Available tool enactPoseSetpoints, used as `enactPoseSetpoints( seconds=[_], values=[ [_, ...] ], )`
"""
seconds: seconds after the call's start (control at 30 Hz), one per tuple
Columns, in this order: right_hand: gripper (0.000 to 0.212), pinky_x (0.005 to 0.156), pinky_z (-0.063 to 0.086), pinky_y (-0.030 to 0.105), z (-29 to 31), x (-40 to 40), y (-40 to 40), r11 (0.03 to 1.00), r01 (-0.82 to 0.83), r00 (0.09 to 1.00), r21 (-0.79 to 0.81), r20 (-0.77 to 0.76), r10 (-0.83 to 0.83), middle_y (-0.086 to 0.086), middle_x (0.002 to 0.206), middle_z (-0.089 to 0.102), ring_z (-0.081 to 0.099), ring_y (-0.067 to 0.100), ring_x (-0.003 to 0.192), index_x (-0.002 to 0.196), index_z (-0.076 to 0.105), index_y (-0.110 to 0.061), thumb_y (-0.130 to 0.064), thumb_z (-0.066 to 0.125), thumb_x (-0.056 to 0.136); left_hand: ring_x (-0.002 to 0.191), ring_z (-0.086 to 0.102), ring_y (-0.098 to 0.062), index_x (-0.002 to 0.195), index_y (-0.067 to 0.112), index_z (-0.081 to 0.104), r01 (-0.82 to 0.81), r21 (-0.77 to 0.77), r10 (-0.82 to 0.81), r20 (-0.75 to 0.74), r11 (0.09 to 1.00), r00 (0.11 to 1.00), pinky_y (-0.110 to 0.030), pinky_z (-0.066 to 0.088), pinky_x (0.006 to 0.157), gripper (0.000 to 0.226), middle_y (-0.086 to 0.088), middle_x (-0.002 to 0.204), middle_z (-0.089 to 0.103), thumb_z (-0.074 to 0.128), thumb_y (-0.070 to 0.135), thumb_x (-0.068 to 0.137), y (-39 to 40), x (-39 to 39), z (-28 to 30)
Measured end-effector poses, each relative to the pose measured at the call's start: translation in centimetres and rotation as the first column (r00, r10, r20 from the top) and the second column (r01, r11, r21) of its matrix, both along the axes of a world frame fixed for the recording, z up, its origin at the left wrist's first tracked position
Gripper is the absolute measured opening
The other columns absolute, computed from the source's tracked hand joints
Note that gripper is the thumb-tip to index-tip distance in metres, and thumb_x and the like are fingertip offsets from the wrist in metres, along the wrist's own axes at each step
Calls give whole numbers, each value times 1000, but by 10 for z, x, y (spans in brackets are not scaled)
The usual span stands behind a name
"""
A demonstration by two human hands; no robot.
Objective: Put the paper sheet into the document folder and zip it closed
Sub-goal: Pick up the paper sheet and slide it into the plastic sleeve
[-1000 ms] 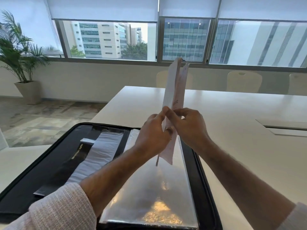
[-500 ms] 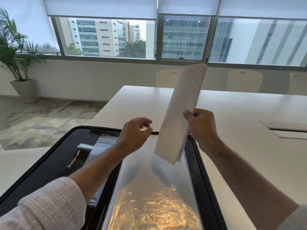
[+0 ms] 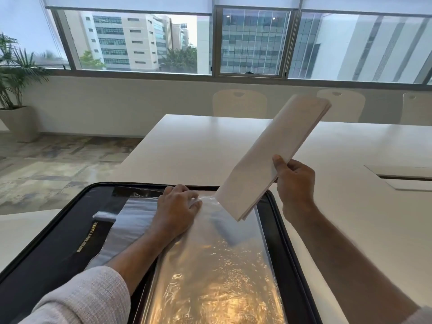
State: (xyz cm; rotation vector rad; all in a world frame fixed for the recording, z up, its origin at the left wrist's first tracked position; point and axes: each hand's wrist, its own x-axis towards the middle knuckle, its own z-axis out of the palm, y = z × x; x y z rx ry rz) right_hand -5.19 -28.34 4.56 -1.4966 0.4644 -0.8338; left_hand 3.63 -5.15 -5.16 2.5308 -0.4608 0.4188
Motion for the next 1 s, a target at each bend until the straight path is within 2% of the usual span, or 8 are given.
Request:
enactPoseSetpoints(
  seconds=[0.1, 0.2, 0.33, 0.4, 0.6, 0.8, 0.93, 1.0],
  values=[
    [31, 58, 53, 23, -10, 3, 4, 998, -17, 1000, 59, -11, 17, -7, 62, 66, 61, 14, 61, 63, 68, -9, -27, 68, 88, 105, 51, -22, 98, 29, 75, 9, -46, -9, -3, 999, 1000, -38, 42, 91, 22, 8, 104, 65, 67, 43, 83, 2, 1, 0],
    [31, 44, 46, 12, -13, 5, 7, 994, -52, 999, 98, -11, 53, -11, 54, 66, 59, 2, 49, 65, 67, -5, -24, 67, 89, 103, 51, -23, 87, 29, 74, 13, -82, -16, -34, 997, 999, -36, 42, 89, 7, 8, 97, 65, 70, 34, 83, 2, 0, 3],
    [32, 47, 45, 22, -4, 10, 3, 990, -76, 996, 120, -34, 80, -2, 59, 59, 55, 14, 53, 64, 62, -6, -25, 63, 89, 110, 50, -24, 83, 27, 71, -14, -98, 3, -110, 995, 994, -36, 38, 91, 2, 4, 101, 68, 72, 25, 83, 3, 4, 11],
    [21, 47, 39, 25, 1, 13, 1, 989, -85, 995, 119, -44, 91, -1, 59, 53, 52, 19, 57, 69, 60, -13, -22, 60, 87, 110, 51, -22, 83, 30, 67, -6, -77, -5, -138, 997, 990, -34, 33, 88, 7, 5, 97, 67, 73, 25, 83, 5, 7, 16],
    [12, 43, 38, 26, 4, 23, -2, 982, -111, 993, 154, -20, 116, 7, 68, 56, 56, 25, 61, 76, 58, -11, -16, 56, 86, 91, 57, -11, 80, 37, 55, 51, -43, -58, -198, 998, 979, -33, 24, 81, 26, 21, 78, 60, 77, 25, 79, 2, 15, 37],
    [23, 47, 52, 26, 6, 30, -2, 986, -106, 994, 130, 54, 99, 5, 78, 67, 66, 19, 63, 74, 66, -15, -16, 57, 95, 86, 62, -4, 98, 32, 71, 144, -116, -178, -378, 983, 909, -36, 40, 86, 27, 14, 85, 71, 83, 38, 75, 0, 28, 55],
    [23, 49, 55, 28, 13, 40, -2, 989, -105, 992, 103, 75, 97, 8, 81, 67, 67, 21, 64, 75, 67, -16, -15, 57, 95, 77, 62, -15, 83, 25, 75, 137, -234, -237, -482, 963, 844, -31, 52, 74, 8, 2, 83, 73, 73, 32, 87, -7, 33, 60],
    [23, 50, 56, 30, 16, 49, 0, 990, -111, 993, 85, 59, 106, 9, 81, 66, 68, 23, 65, 74, 66, -13, -15, 57, 95, 85, 66, -16, 79, 28, 76, 123, -232, -218, -448, 965, 867, -37, 53, 89, 6, 7, 81, 74, 76, 28, 85, -10, 34, 58]
  ],
)
